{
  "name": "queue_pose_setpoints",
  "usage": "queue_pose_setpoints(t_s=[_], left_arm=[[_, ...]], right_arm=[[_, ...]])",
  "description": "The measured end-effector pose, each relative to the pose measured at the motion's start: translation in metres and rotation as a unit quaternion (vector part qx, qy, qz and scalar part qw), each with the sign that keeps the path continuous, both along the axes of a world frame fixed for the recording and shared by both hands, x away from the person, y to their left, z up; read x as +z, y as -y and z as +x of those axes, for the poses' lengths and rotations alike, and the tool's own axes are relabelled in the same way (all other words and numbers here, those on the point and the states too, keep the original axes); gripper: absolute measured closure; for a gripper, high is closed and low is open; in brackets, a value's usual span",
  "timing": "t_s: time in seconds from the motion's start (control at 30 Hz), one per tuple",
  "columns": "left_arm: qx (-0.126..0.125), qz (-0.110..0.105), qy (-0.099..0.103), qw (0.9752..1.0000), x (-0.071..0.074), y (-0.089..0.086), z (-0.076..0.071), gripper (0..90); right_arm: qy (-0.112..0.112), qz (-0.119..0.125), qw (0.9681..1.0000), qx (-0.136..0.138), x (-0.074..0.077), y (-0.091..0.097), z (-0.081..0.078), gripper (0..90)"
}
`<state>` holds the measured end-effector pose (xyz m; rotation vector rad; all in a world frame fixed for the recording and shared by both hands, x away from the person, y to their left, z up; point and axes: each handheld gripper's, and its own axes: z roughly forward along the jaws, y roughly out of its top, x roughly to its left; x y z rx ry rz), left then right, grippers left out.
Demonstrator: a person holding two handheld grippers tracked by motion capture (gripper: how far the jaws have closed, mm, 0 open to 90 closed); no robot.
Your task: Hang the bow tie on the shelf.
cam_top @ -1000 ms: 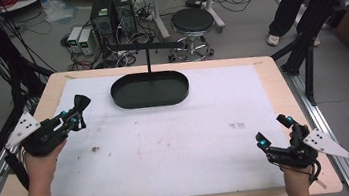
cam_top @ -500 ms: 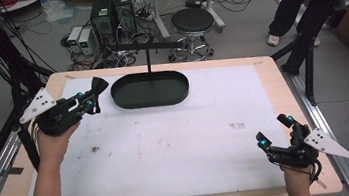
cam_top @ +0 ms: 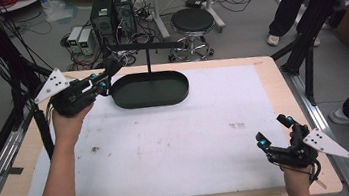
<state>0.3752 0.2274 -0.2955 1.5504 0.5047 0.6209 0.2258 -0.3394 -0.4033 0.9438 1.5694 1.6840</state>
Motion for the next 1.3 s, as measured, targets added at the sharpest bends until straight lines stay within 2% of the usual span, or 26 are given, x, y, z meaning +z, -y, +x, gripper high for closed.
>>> queue_pose_setpoints(t_s=[0.2, 0.5, 0.6, 0.73, 0.8, 0.9, 0.97, 1.1, 1.3], left_arm=[[-0.020, -0.004, -0.006, 0.9998, 0.006, 0.011, 0.023, 77.3], [-0.039, -0.012, -0.002, 0.9992, 0.013, 0.020, 0.057, 77.3], [-0.039, -0.018, -0.003, 0.9991, 0.012, 0.019, 0.069, 77.3], [-0.039, -0.028, -0.003, 0.9988, 0.011, 0.015, 0.084, 77.3], [-0.037, -0.023, -0.006, 0.9991, 0.010, 0.014, 0.091, 77.3], [-0.036, -0.027, -0.008, 0.9990, 0.008, 0.013, 0.101, 77.3], [-0.033, -0.032, -0.003, 0.9989, 0.007, 0.011, 0.106, 77.3], [-0.026, -0.035, -0.014, 0.9989, 0.000, 0.005, 0.118, 77.3], [-0.017, -0.048, -0.013, 0.9986, -0.003, -0.010, 0.130, 77.3]], right_arm=[[-0.004, -0.008, 1.0000, 0.002, -0.001, -0.003, 0.001, 3.0], [-0.007, -0.017, 0.9998, 0.003, -0.001, -0.003, -0.002, 3.0], [-0.009, -0.021, 0.9997, 0.002, 0.001, -0.001, -0.006, 3.0], [-0.005, -0.013, 0.9999, 0.005, 0.003, 0.001, -0.010, 3.0], [-0.002, -0.013, 0.9999, 0.007, 0.005, 0.001, -0.011, 3.0], [-0.001, -0.018, 0.9998, 0.009, 0.006, -0.001, -0.013, 3.0], [-0.001, -0.021, 0.9997, 0.012, 0.007, -0.002, -0.013, 3.0], [-0.001, -0.025, 0.9996, 0.014, 0.007, -0.004, -0.014, 3.0], [-0.006, -0.033, 0.9993, 0.018, 0.006, -0.008, -0.012, 3.0]])
